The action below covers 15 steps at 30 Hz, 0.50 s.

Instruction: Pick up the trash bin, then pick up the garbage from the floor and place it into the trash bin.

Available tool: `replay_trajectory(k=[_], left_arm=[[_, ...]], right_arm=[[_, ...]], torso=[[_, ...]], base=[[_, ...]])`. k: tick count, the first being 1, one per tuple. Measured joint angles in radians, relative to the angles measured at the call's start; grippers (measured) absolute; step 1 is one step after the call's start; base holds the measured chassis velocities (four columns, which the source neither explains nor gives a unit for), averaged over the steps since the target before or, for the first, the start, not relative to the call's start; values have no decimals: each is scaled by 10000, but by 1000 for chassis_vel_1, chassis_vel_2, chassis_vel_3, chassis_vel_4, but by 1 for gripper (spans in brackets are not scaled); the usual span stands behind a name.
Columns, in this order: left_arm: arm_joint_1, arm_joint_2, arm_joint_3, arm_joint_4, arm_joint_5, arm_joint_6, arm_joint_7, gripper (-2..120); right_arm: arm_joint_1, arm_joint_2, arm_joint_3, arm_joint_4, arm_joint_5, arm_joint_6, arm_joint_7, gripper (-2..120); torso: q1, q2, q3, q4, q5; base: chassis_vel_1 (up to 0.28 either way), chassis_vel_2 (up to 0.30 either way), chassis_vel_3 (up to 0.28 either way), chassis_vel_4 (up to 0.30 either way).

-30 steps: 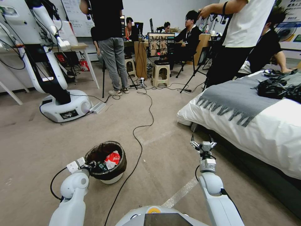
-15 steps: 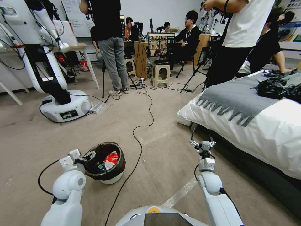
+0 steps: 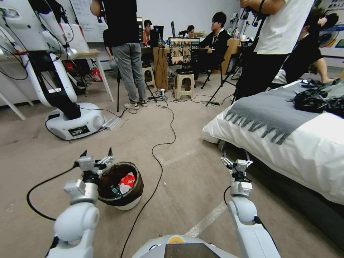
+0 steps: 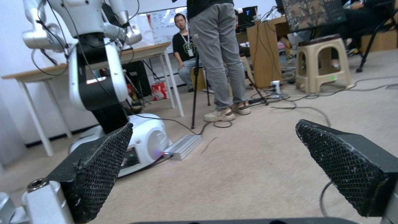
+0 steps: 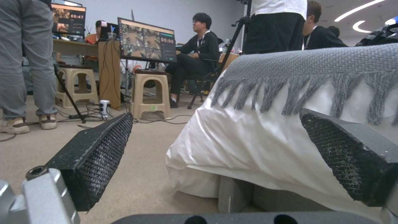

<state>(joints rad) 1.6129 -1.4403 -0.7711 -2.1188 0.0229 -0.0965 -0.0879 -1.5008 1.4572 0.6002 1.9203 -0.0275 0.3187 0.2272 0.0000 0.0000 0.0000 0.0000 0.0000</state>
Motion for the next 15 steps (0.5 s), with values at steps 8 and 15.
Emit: replay_trajectory(k=[8, 15], left_arm=[[416, -283, 6, 803, 276, -708, -263, 100], [350, -252, -54, 988, 81, -839, -505, 100]], right_arm=[[-332, 190, 51, -140, -349, 586, 13, 100], [-392, 172, 36, -251, -283, 696, -146, 100]], torso=[[0, 0, 0, 1, -1], [0, 0, 0, -1, 1]], base=[[0, 0, 0, 0], [0, 0, 0, 0]])
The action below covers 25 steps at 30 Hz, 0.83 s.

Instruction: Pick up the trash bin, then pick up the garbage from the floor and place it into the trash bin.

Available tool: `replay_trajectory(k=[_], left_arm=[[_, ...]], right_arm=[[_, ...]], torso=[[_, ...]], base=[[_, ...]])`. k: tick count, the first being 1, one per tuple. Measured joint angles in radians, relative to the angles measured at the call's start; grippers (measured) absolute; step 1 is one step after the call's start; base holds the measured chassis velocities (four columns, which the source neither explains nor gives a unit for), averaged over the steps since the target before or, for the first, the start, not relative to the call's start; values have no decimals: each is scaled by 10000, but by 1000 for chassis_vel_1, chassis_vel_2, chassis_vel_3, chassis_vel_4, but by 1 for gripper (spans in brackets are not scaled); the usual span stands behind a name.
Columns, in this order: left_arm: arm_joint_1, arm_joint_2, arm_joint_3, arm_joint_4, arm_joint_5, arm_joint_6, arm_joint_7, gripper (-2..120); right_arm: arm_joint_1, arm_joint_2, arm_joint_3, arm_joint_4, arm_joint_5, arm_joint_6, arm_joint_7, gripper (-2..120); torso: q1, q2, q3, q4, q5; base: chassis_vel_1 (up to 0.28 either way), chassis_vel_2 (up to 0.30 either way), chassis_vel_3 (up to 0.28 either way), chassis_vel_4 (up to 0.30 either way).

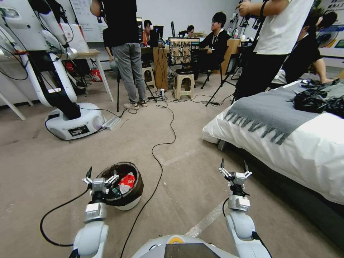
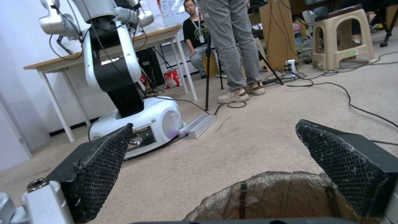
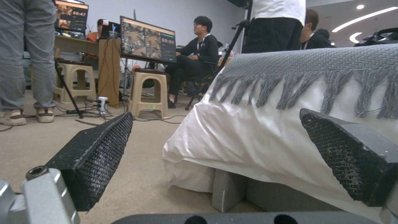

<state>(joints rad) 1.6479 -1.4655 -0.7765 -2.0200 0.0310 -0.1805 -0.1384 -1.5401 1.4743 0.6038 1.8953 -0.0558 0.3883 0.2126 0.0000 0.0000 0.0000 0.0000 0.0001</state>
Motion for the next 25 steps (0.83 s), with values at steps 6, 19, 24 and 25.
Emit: replay_trajectory(k=[6, 19, 24, 25], left_arm=[[-38, 24, -11, 12, 1, -5, -59, 100], [-47, 31, -18, 5, -14, 34, -68, 100], [-50, 34, -18, -2, -22, 45, -68, 100], [-50, 34, -18, -2, -22, 45, -68, 100]], right_arm=[[-1, -6, 11, -5, 39, 20, -79, 100], [7, -13, 11, -5, 47, 15, -82, 100], [9, -14, 12, -5, 51, 10, -82, 100], [9, -14, 12, -5, 51, 10, -82, 100]], torso=[[0, 0, 0, 0, -1], [0, 0, 0, 0, -1], [0, 0, 0, 1, -1], [0, 0, 0, 1, -1]], base=[[0, 0, 0, 0], [0, 0, 0, 0], [0, 0, 0, 0], [0, 0, 0, 0]])
